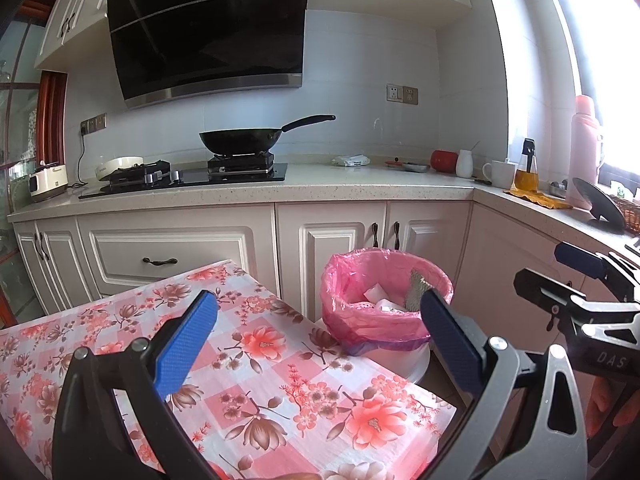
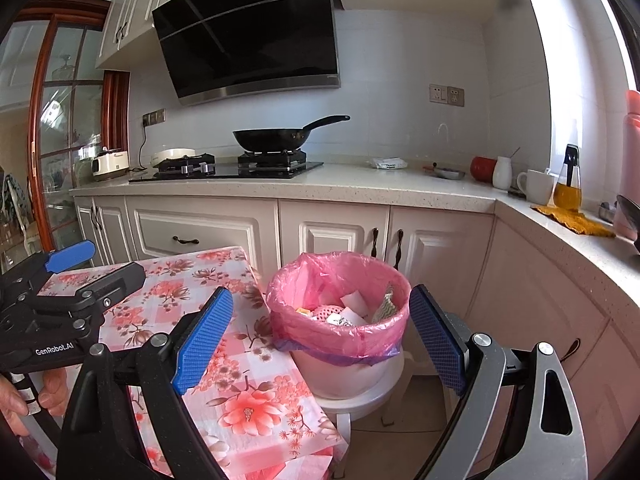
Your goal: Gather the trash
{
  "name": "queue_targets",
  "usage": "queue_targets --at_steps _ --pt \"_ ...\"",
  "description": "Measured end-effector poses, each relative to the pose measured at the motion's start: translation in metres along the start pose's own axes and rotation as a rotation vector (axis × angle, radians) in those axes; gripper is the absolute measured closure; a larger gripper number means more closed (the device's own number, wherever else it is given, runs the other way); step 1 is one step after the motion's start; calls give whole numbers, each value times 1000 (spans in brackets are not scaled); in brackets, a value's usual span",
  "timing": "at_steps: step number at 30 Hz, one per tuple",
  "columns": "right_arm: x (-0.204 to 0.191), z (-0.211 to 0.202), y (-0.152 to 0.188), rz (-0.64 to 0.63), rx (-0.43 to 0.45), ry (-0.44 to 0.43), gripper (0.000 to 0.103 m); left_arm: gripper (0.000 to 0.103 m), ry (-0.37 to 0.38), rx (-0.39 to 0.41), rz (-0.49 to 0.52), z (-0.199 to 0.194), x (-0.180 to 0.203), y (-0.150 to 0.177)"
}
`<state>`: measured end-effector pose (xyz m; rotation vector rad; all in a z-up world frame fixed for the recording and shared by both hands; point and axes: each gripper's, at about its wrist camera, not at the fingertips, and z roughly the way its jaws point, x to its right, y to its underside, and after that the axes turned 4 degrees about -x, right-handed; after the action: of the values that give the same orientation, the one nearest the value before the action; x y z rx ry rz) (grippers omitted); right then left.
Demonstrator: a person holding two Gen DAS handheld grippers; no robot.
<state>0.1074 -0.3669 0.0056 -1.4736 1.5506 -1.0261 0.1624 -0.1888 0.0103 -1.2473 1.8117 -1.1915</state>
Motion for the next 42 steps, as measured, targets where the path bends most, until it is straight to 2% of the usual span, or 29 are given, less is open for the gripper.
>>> queue_targets --at_steps 42 --pt "5 1 4 15 -16 15 19 5 -16 -18 11 11 4 17"
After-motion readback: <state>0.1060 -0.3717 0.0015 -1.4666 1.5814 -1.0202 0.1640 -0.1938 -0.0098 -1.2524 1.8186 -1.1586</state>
